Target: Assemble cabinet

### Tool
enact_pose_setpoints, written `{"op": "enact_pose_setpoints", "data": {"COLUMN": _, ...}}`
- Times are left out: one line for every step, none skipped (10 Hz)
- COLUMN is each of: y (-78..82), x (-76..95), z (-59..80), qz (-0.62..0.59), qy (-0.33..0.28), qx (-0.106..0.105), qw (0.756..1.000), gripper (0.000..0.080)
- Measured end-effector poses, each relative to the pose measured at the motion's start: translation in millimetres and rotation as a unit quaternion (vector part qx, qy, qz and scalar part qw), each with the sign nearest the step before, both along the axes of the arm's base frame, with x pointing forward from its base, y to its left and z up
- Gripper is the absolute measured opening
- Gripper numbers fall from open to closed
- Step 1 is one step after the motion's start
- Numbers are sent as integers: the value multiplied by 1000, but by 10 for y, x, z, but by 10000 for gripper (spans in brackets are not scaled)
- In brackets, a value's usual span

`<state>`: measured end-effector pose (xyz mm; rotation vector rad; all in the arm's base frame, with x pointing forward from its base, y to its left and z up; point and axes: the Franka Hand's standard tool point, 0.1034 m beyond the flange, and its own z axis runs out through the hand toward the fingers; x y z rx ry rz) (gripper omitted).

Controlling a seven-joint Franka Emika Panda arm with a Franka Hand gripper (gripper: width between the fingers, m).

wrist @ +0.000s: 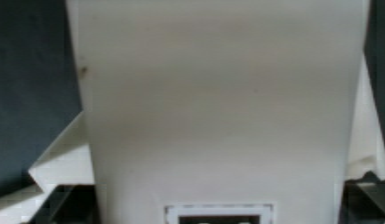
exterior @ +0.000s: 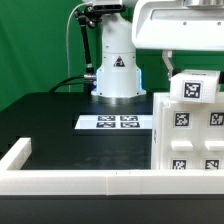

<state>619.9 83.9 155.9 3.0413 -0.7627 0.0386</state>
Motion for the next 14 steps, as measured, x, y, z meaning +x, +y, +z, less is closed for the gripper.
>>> {"op": "enact_pose_setpoints", "data": {"y": 10, "x": -2, "z": -1, "qz": -37, "qy": 0, "qx": 3, "qw": 999, "gripper": 561}}
{"op": "enact_pose_setpoints", "data": {"y": 26, "x": -4, "z": -4, "qz": -73, "qy": 1, "qx": 8, "qw": 997, "gripper": 561}}
{"op": "enact_pose_setpoints", "data": {"y": 38, "x": -6, "z": -5, "qz": -109, "qy": 1, "qx": 11, "qw": 994, "gripper": 561}}
{"op": "enact_pose_setpoints", "data": {"y": 56, "x": -9, "z": -5, "qz": -146, "qy": 2, "qx": 15, "qw": 989, "gripper": 561}}
{"op": "enact_pose_setpoints", "data": {"y": 72, "x": -21, "z": -10, "qz": -193, "qy": 3, "qx": 16, "qw": 981, "gripper": 561}}
{"op": "enact_pose_setpoints", "data": {"y": 73, "x": -38, "z": -19, "qz": -251, "qy": 4, "qx": 17, "qw": 968, "gripper": 561}}
{"op": "enact_pose_setpoints", "data": {"y": 75, "x": -38, "z": -22, "qz": -285, "qy": 3, "qx": 21, "qw": 958, "gripper": 561}}
{"op": "enact_pose_setpoints", "data": {"y": 75, "x": -38, "z": -27, "qz": -349, "qy": 2, "qx": 30, "qw": 937, "gripper": 561}}
{"op": "enact_pose_setpoints", "data": {"y": 82, "x": -41, "z": -29, "qz": -391, "qy": 2, "qx": 31, "qw": 920, "gripper": 561}}
{"op": "enact_pose_setpoints", "data": {"y": 91, "x": -39, "z": -27, "qz": -428, "qy": 1, "qx": 31, "qw": 903, "gripper": 561}}
{"op": "enact_pose_setpoints", "data": {"y": 96, "x": -37, "z": -26, "qz": -455, "qy": 0, "qx": 31, "qw": 890, "gripper": 561}}
{"op": "enact_pose_setpoints", "data": {"y": 103, "x": -32, "z": -24, "qz": -495, "qy": 0, "qx": 33, "qw": 868, "gripper": 561}}
{"op": "enact_pose_setpoints", "data": {"y": 112, "x": -26, "z": -19, "qz": -540, "qy": 0, "qx": 37, "qw": 841, "gripper": 561}}
{"op": "enact_pose_setpoints", "data": {"y": 112, "x": -25, "z": -17, "qz": -562, "qy": 1, "qx": 38, "qw": 827, "gripper": 561}}
